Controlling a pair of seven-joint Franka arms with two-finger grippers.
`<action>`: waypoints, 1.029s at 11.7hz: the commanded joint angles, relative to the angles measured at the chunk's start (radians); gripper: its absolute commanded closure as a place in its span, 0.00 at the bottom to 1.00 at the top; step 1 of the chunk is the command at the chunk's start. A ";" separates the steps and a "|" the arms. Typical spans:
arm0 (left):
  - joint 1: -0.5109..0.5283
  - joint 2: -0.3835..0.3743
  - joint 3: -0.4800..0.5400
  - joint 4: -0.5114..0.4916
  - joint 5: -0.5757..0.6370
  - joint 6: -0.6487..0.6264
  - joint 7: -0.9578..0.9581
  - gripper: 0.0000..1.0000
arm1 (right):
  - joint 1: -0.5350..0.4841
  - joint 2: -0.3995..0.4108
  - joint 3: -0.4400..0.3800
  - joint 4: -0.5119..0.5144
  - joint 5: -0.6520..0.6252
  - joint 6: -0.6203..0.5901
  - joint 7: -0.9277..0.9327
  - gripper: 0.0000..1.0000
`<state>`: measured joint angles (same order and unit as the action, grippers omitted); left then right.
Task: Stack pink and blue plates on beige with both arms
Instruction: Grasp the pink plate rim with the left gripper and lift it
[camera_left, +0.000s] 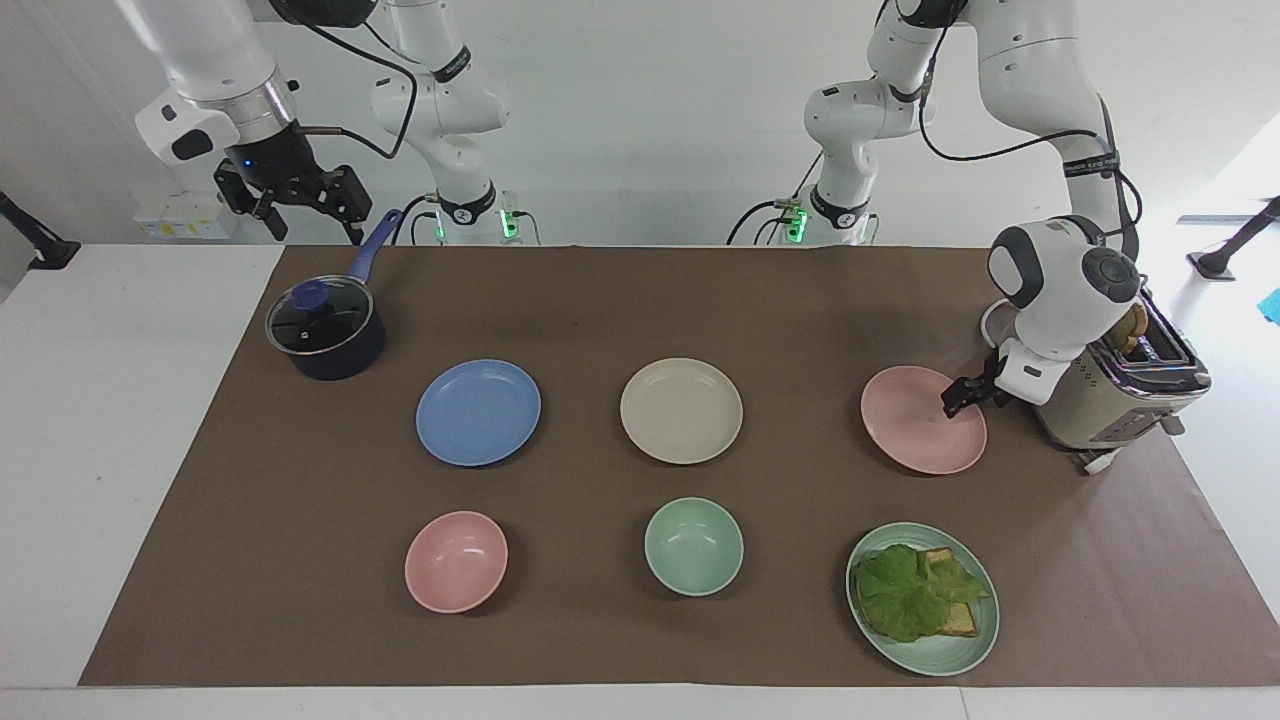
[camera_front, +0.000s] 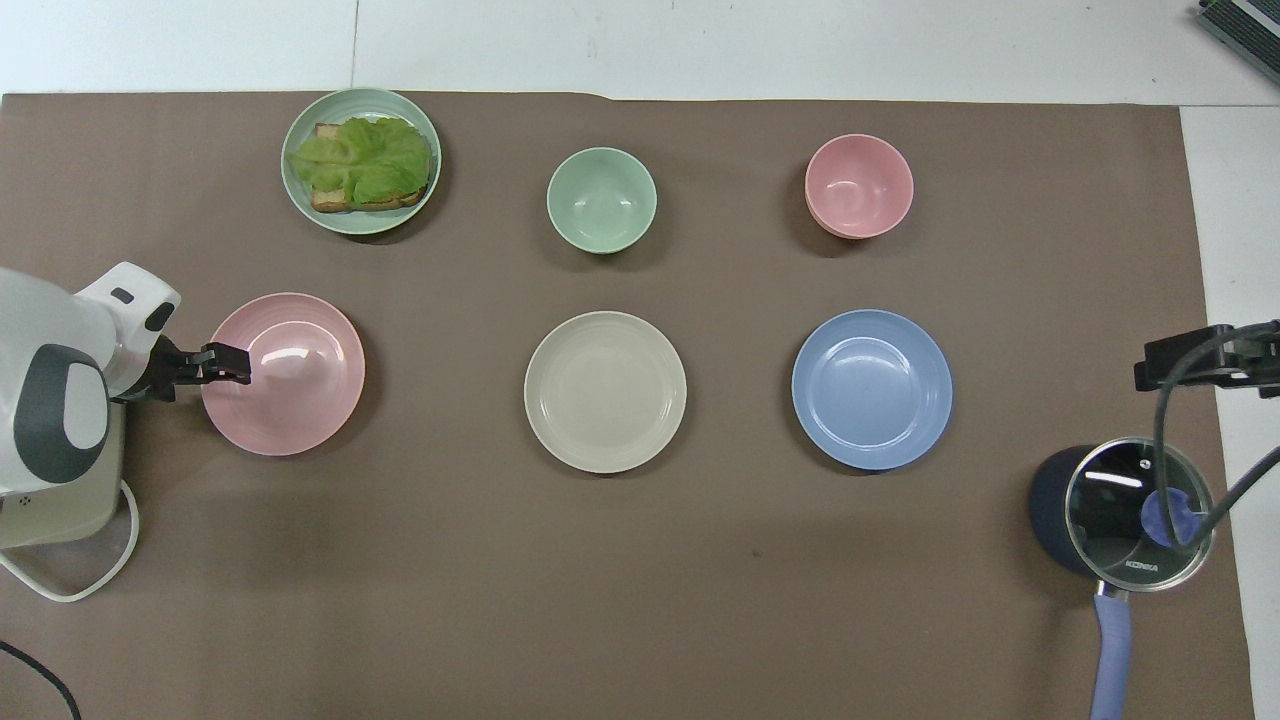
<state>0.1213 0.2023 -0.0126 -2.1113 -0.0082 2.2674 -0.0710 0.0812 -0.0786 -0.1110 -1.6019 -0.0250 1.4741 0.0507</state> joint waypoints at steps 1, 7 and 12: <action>0.007 -0.024 -0.007 -0.032 0.011 0.012 -0.032 0.96 | -0.009 -0.018 0.002 -0.020 0.013 0.008 -0.012 0.00; 0.003 -0.035 -0.009 0.026 0.011 -0.132 -0.010 1.00 | -0.011 -0.018 0.002 -0.020 0.013 0.008 -0.012 0.00; -0.022 -0.070 -0.021 0.203 -0.155 -0.384 -0.018 1.00 | -0.011 -0.018 0.002 -0.020 0.013 0.008 -0.012 0.00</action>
<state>0.1155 0.1533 -0.0395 -1.9427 -0.0961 1.9436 -0.0833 0.0812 -0.0786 -0.1110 -1.6019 -0.0250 1.4741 0.0507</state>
